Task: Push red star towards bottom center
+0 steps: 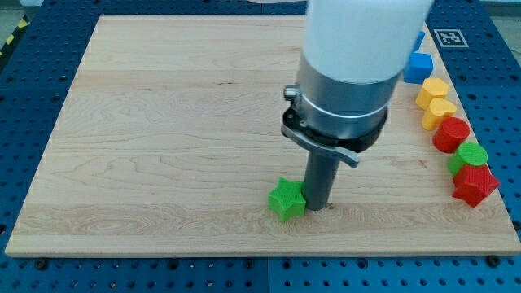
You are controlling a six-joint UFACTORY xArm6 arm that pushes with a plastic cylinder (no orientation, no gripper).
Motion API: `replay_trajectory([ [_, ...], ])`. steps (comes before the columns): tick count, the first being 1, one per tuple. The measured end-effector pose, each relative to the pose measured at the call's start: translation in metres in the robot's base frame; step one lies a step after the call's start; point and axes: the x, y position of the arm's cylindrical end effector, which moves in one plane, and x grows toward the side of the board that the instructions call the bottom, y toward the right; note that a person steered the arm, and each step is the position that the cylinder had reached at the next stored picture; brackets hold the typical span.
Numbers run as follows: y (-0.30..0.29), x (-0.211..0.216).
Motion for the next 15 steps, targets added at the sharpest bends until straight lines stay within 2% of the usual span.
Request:
replay_trajectory([
  [3, 0.022, 0.012],
  [6, 0.094, 0.047],
  [8, 0.096, 0.047],
  [10, 0.131, 0.052],
  [12, 0.214, 0.051],
  [15, 0.244, 0.051],
])
